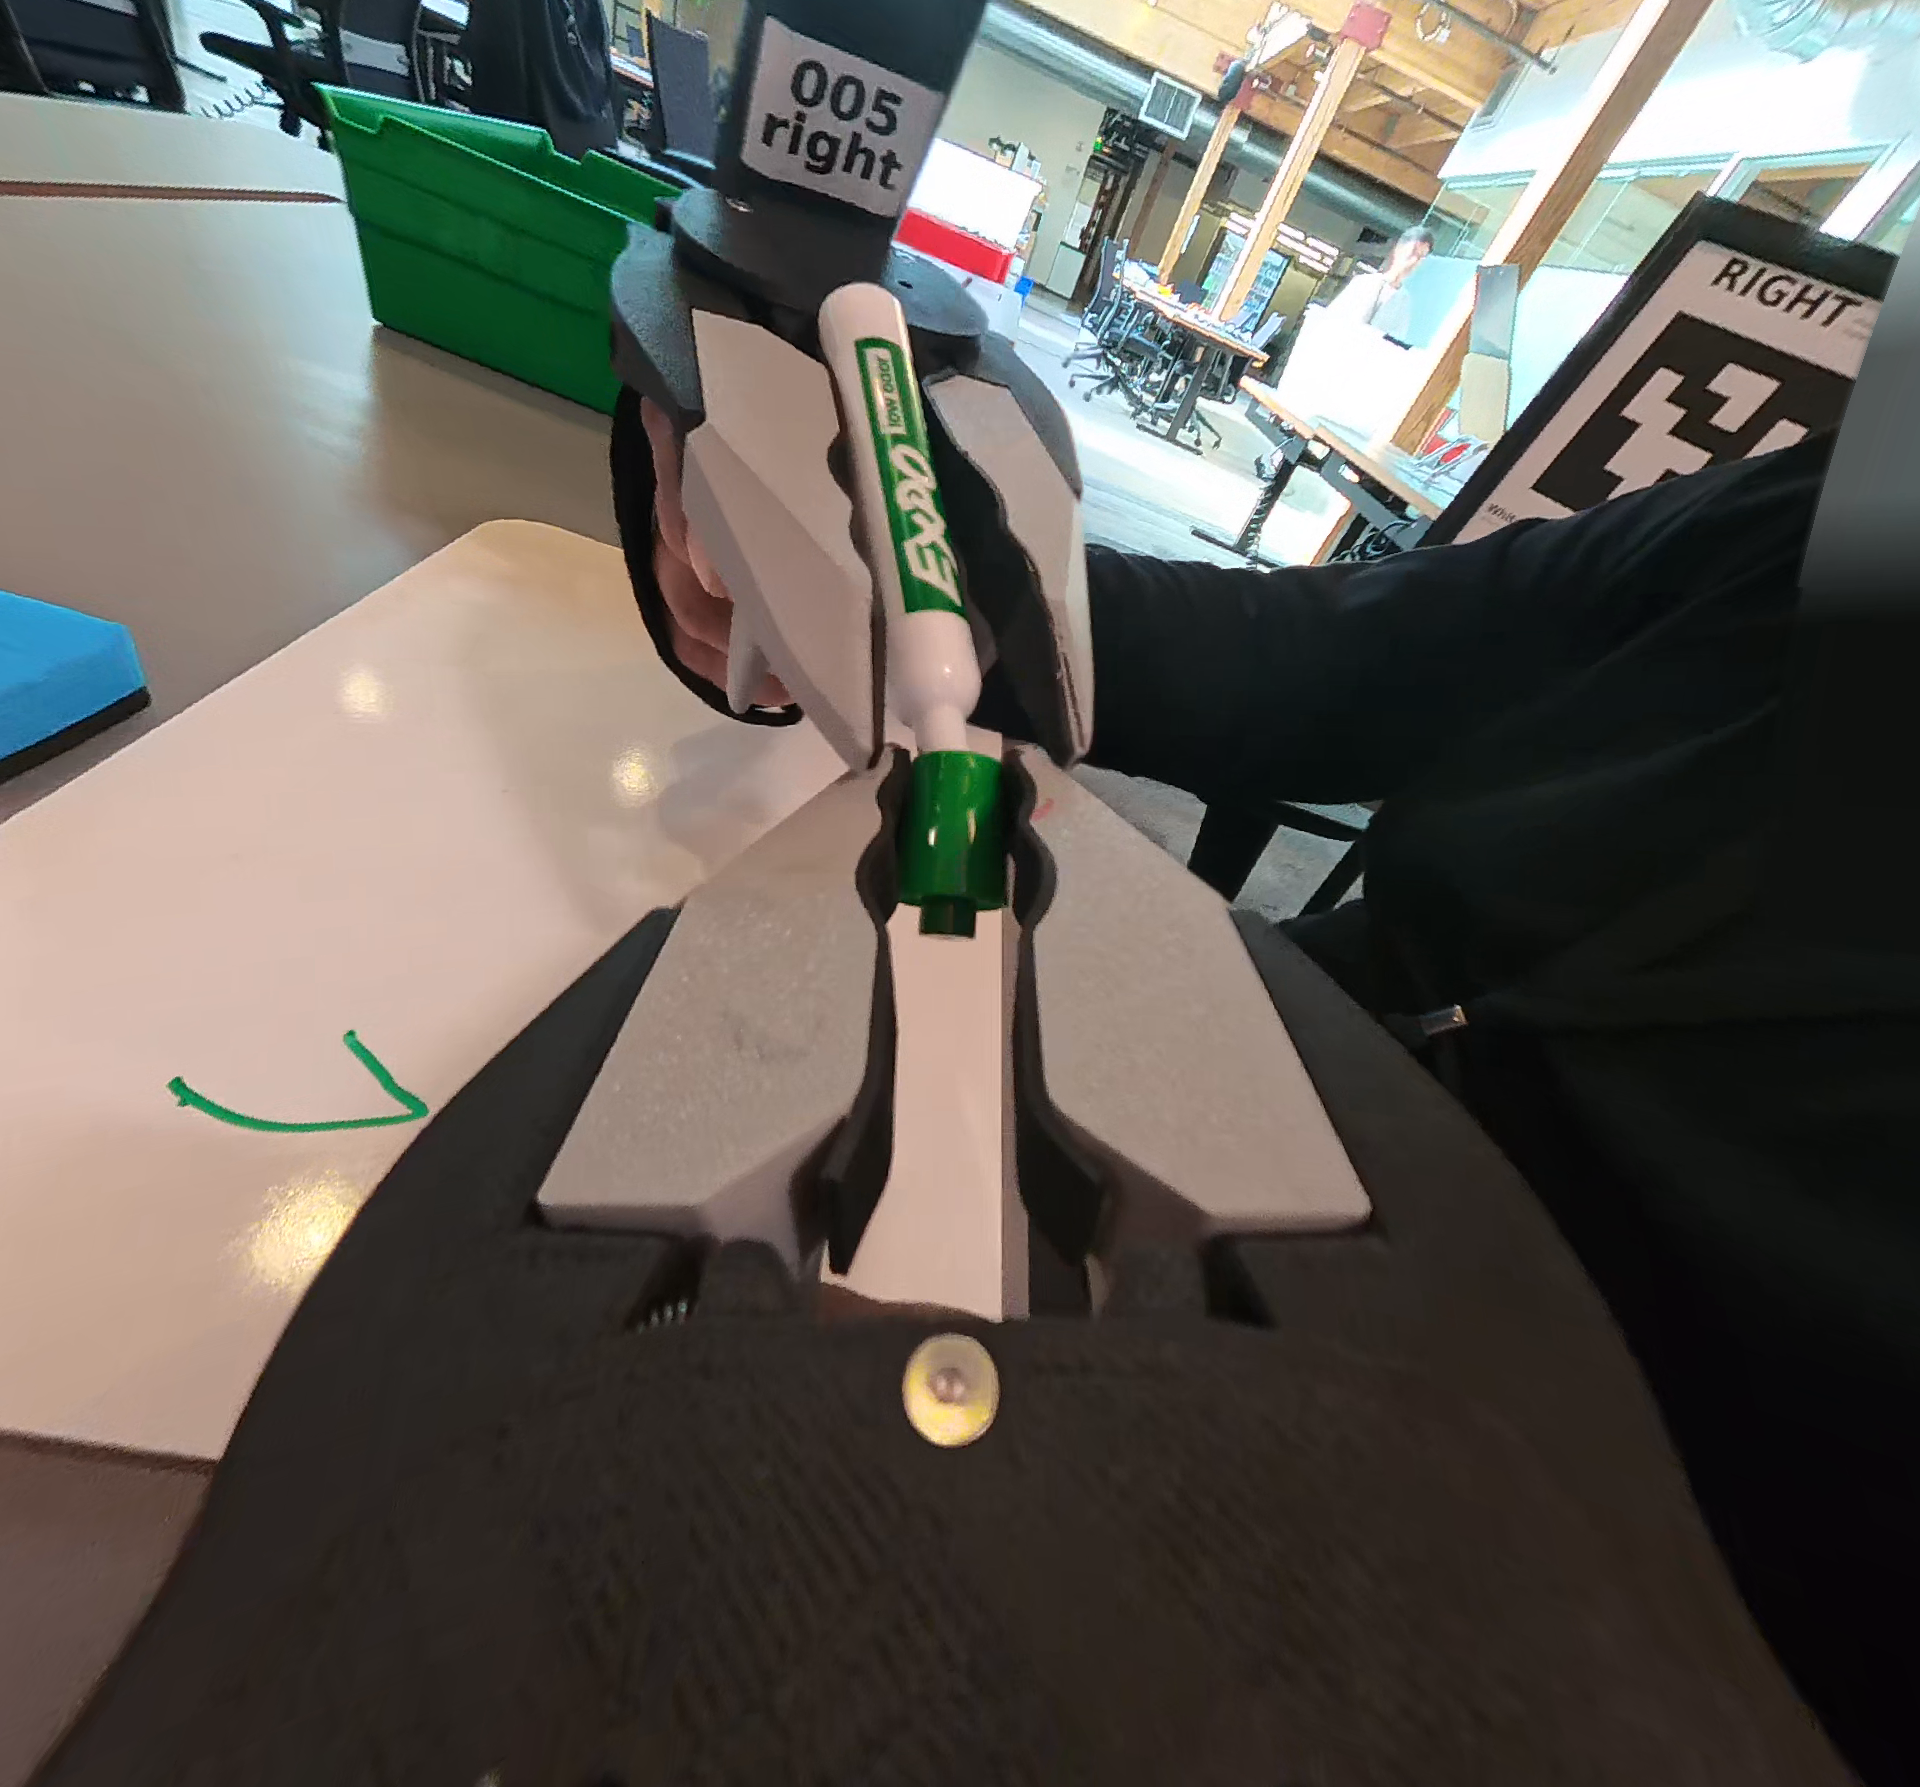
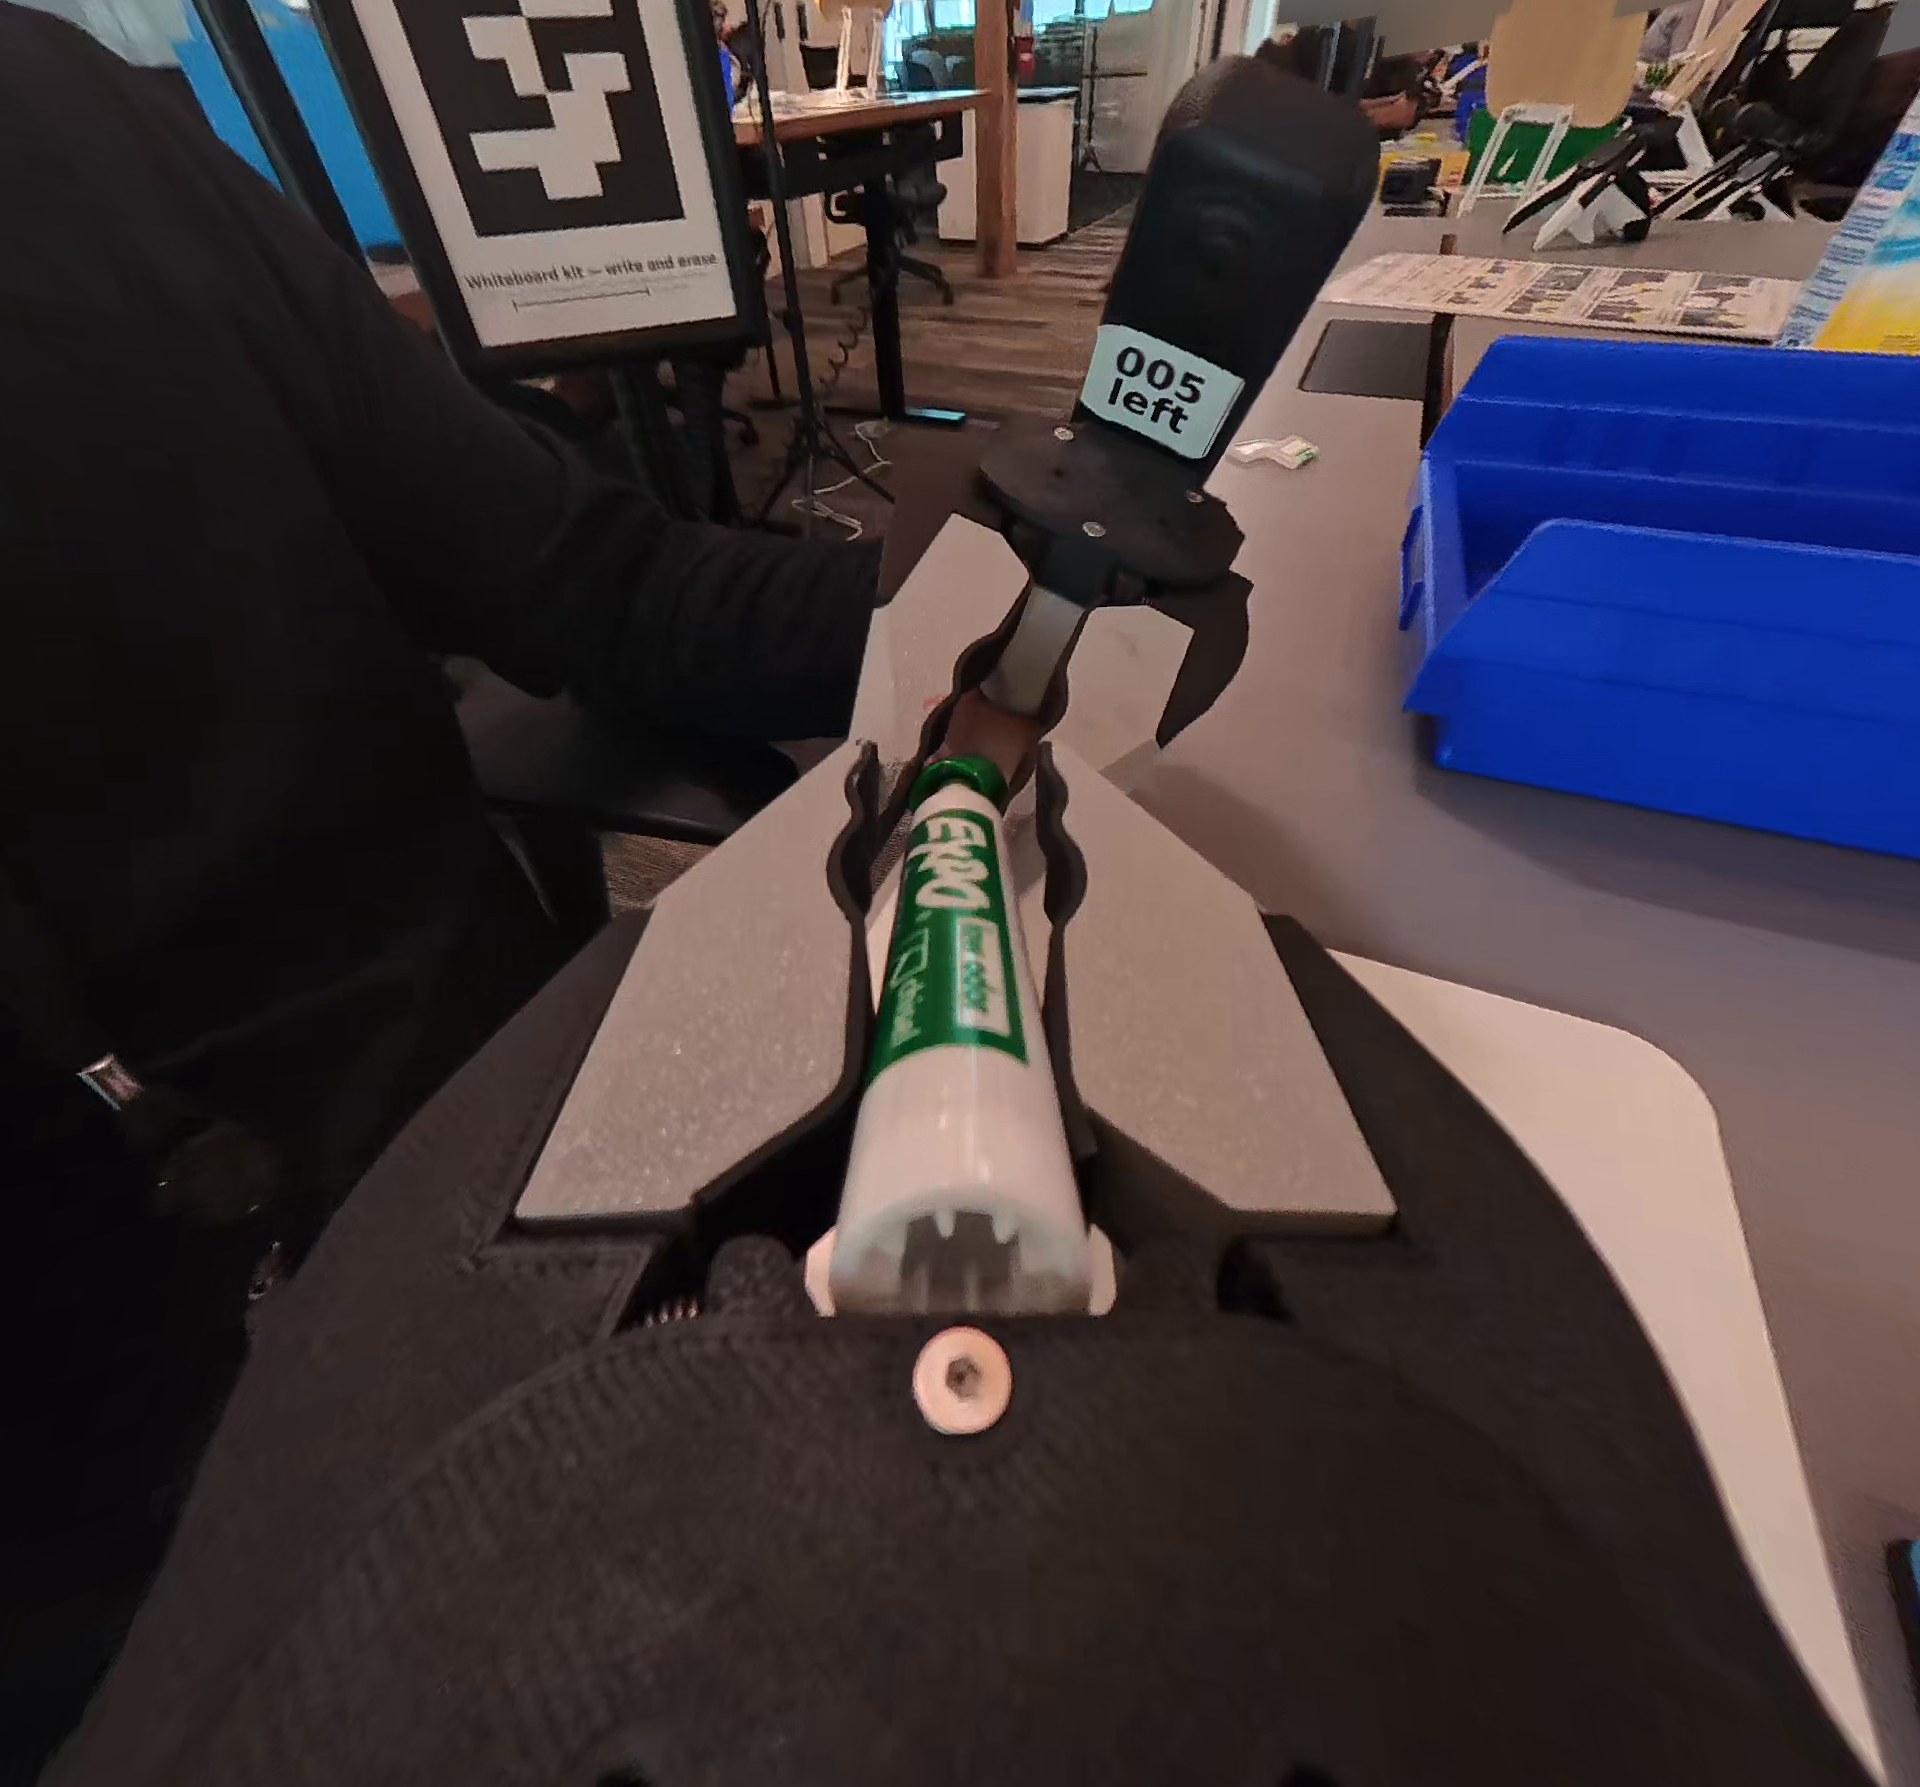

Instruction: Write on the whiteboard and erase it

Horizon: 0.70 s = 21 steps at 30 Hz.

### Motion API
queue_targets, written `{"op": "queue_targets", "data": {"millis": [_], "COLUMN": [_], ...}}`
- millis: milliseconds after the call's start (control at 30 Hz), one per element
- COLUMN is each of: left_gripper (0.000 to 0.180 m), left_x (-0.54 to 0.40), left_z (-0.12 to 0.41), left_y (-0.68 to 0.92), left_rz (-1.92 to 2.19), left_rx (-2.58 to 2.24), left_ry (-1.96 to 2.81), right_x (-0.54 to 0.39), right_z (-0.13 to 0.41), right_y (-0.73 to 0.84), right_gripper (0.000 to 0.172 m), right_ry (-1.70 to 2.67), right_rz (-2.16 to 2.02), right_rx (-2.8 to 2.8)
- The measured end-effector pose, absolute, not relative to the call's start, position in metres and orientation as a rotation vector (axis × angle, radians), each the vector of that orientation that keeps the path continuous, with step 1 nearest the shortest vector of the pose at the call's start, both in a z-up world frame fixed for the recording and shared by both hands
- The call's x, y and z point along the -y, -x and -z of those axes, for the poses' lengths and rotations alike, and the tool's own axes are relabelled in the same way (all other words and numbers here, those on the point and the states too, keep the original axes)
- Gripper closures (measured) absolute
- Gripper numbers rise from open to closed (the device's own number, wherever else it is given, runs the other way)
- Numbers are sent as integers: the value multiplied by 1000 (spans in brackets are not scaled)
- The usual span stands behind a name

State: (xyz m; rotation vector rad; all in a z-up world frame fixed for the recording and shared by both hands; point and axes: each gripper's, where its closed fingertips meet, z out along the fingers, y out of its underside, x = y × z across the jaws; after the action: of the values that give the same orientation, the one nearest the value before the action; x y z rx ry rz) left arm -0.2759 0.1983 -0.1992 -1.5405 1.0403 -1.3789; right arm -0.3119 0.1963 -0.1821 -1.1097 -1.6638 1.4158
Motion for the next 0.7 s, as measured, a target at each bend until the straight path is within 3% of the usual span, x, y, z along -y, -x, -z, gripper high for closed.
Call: {"op": "queue_targets", "data": {"millis": [133, 433, 700], "left_gripper": [166, 165, 165], "left_x": [-212, -244, -263], "left_z": [202, 234, 228], "left_y": [279, 285, 293], "left_rz": [1203, 280, -74], "left_rx": [-1017, -1213, -1184], "left_ry": [1544, 1501, 1380], "right_x": [-208, -232, -249], "right_z": [184, 189, 204], "right_y": [316, 322, 325], "right_gripper": [142, 135, 142], "right_ry": [1196, 1494, 1670], "right_rz": [-1410, -1694, -1731], "right_rx": [1603, 1362, 1228]}}
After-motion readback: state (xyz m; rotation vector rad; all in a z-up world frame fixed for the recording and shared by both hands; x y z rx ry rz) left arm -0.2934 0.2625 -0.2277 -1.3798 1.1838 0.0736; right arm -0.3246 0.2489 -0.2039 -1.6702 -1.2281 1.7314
